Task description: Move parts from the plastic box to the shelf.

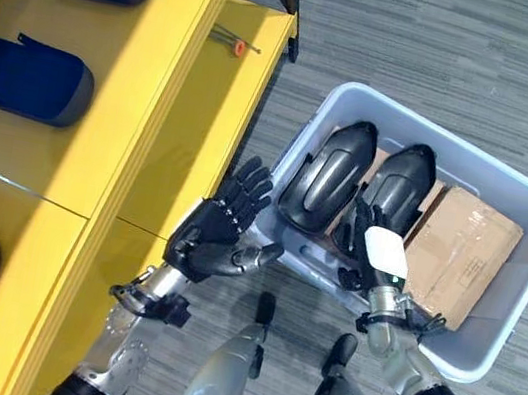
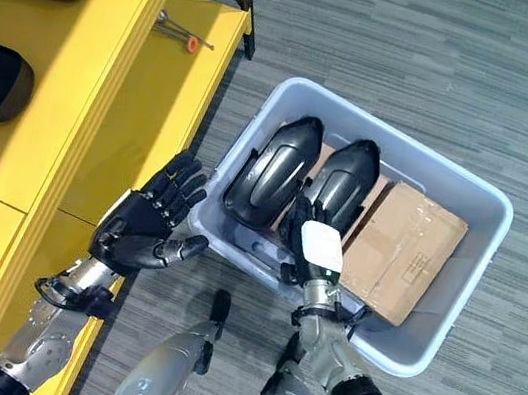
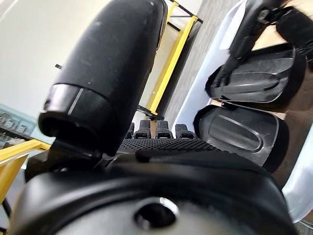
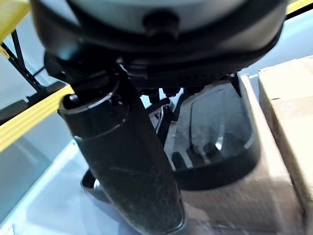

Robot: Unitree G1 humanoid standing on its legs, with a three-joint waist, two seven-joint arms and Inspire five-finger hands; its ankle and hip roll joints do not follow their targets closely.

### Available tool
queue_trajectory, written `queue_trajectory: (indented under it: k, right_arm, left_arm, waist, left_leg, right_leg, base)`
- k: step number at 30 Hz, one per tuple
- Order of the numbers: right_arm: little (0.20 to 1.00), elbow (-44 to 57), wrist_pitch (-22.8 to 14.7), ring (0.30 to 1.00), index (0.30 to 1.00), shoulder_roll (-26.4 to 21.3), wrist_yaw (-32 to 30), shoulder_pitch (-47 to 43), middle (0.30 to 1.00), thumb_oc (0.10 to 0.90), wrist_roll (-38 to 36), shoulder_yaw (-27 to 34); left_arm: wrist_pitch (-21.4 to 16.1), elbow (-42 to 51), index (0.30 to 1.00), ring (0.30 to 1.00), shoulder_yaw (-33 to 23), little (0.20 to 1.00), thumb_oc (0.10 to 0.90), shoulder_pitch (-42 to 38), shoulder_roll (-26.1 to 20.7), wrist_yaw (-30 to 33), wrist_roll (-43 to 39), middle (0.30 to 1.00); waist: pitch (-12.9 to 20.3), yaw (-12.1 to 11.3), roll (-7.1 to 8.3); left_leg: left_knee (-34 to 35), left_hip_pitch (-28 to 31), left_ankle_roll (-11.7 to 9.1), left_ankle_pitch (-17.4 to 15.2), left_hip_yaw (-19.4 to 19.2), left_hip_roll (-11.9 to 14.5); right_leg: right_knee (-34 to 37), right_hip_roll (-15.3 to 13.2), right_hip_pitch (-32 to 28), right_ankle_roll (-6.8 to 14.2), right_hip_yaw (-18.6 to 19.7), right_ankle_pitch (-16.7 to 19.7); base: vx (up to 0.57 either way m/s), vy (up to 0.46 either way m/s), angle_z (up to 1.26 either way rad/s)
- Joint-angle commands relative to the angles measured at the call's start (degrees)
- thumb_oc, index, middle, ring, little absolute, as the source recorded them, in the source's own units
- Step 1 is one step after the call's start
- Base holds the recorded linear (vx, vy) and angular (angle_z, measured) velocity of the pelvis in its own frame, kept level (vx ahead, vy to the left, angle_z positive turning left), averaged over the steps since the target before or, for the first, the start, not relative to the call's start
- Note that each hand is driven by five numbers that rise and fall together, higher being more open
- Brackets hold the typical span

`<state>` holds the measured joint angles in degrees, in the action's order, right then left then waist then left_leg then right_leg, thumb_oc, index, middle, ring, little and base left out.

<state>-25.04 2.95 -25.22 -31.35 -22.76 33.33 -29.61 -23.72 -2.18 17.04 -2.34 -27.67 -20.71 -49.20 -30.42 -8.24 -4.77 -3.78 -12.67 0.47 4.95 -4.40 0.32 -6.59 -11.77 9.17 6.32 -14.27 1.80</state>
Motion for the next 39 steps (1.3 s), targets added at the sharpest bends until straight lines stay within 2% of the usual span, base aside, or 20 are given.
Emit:
queue_trajectory:
  k: [1, 8, 13, 15, 20, 23, 25, 28, 31, 36, 39]
  right_arm:
    - [1.000, 4.8, -0.5, 1.000, 1.000, -1.5, -3.2, -5.0, 1.000, 0.900, 2.6, -0.5]
    - [1.000, 4.1, -0.9, 1.000, 1.000, -1.3, -2.6, -6.4, 1.000, 0.900, 4.0, -1.2]
    - [1.000, 1.1, 2.5, 1.000, 1.000, -1.2, -2.9, -11.3, 1.000, 0.900, 2.8, -3.1]
    - [1.000, -1.2, 4.4, 1.000, 1.000, -0.8, -3.3, -13.7, 1.000, 0.900, 0.9, -3.5]
    - [1.000, -2.0, 4.6, 1.000, 1.000, -0.7, -3.4, -14.3, 1.000, 0.900, 0.6, -3.5]
    - [1.000, -5.9, 6.1, 1.000, 1.000, -0.9, -2.6, -16.6, 1.000, 0.900, -1.9, -3.7]
    - [1.000, -8.3, 7.5, 1.000, 1.000, -0.6, -3.1, -16.8, 1.000, 0.900, -3.7, -4.1]
    - [1.000, -10.8, 9.4, 1.000, 1.000, 0.5, -5.9, -17.2, 1.000, 0.900, -6.1, -4.1]
    - [1.000, -12.7, 9.4, 1.000, 1.000, 0.7, -8.3, -18.2, 1.000, 0.900, -6.3, -3.5]
    - [1.000, -11.0, 11.3, 1.000, 1.000, 0.7, -12.2, -17.3, 1.000, 0.900, -6.6, -2.8]
    - [1.000, -9.4, 11.3, 1.000, 1.000, 0.3, -9.7, -15.1, 1.000, 0.900, -6.2, -2.2]
  left_arm:
    - [-5.1, 6.3, 1.000, 1.000, -0.5, 1.000, 0.900, -0.6, 1.3, -2.1, -1.4, 1.000]
    - [-5.3, 5.7, 1.000, 1.000, -0.2, 1.000, 0.900, -1.3, 1.5, -2.8, -1.9, 1.000]
    - [-5.3, 5.2, 1.000, 1.000, 1.3, 1.000, 0.900, -3.6, 1.5, -2.2, -0.5, 1.000]
    - [-5.3, 5.1, 1.000, 1.000, 2.1, 1.000, 0.900, -4.7, 1.3, -0.4, 3.9, 1.000]
    - [-5.3, 5.1, 1.000, 1.000, 2.3, 1.000, 0.900, -5.1, 1.1, 0.8, 5.2, 1.000]
    - [-4.1, 6.4, 1.000, 1.000, 4.9, 1.000, 0.900, -7.6, 0.8, 2.5, 6.6, 1.000]
    - [-4.2, 6.8, 1.000, 1.000, 6.0, 1.000, 0.900, -8.8, 1.9, 3.2, 3.0, 1.000]
    - [-2.9, 6.7, 1.000, 1.000, 7.7, 1.000, 0.900, -10.5, 3.2, 2.3, 5.2, 1.000]
    - [-2.4, 6.8, 1.000, 1.000, 9.4, 1.000, 0.900, -11.5, 3.5, 4.1, 5.4, 1.000]
    - [-3.3, 6.2, 1.000, 1.000, 10.4, 1.000, 0.900, -11.4, 3.7, 5.5, 5.3, 1.000]
    - [-3.8, 6.0, 1.000, 1.000, 10.1, 1.000, 0.900, -11.4, 3.9, 5.5, 4.9, 1.000]
  waist:
    - [1.7, 0.3, 0.01]
    - [0.8, 0.3, -0.31]
    - [0.6, -0.4, -0.99]
    - [0.6, -0.6, -1.28]
    - [0.6, -0.7, -1.37]
    - [0.6, -0.7, -1.81]
    - [0.6, -0.8, -1.61]
    - [0.6, -1.0, -1.07]
    - [0.6, -0.9, -0.87]
    - [0.6, 0.0, -0.69]
    - [0.6, 0.9, -0.71]
  left_leg:
    - [-5.6, -2.0, 0.3, -5.5, -1.5, -1.1]
    - [-5.7, -3.0, 0.3, -5.3, -1.8, -1.2]
    - [-6.1, -6.4, 0.6, -4.7, -1.8, -1.5]
    - [-6.3, -7.5, 0.6, -4.6, -1.8, -1.5]
    - [-6.3, -7.8, 0.6, -4.5, -1.8, -1.5]
    - [-6.0, -9.3, 0.7, -4.1, -1.8, -1.6]
    - [-6.0, -9.7, 0.9, -4.1, -1.6, -1.6]
    - [-6.2, -10.5, 0.9, -4.2, -1.5, -1.4]
    - [-6.3, -11.1, 0.9, -4.3, -1.7, -1.2]
    - [-6.3, -11.4, 1.0, -4.4, -2.1, -1.1]
    - [-6.5, -11.8, 1.0, -4.6, -2.5, -1.0]
  right_leg:
    - [-5.4, -2.1, 1.0, 0.2, 2.0, -3.3]
    - [-6.5, -2.1, 2.6, 0.2, 2.1, -3.4]
    - [-8.7, -2.1, 6.8, -0.1, 1.9, -3.6]
    - [-9.4, -2.0, 8.2, -0.2, 1.8, -3.6]
    - [-9.4, -2.0, 8.5, -0.3, 1.8, -3.5]
    - [-10.2, -1.8, 10.6, -0.3, 1.7, -3.2]
    - [-10.5, -1.8, 11.3, -0.2, 1.6, -3.1]
    - [-10.7, -1.8, 12.0, -0.1, 1.4, -2.7]
    - [-10.5, -1.6, 12.6, 0.2, 1.4, -2.3]
    - [-10.6, -1.3, 13.3, 0.3, 1.9, -2.1]
    - [-11.0, -1.2, 14.2, 0.3, 2.5, -2.2]
  base:
    - [0.00, 0.031, 0.03]
    - [0.00, 0.003, -0.01]
    - [0.00, -0.001, 0.01]
    - [-0.01, 0.000, 0.09]
    - [0.00, 0.000, 0.01]
    - [-0.01, 0.052, -0.01]
    - [0.01, 0.005, 0.02]
    - [0.00, -0.048, 0.06]
    - [0.01, -0.038, 0.08]
    - [0.01, -0.002, 0.04]
    - [0.01, 0.018, -0.02]
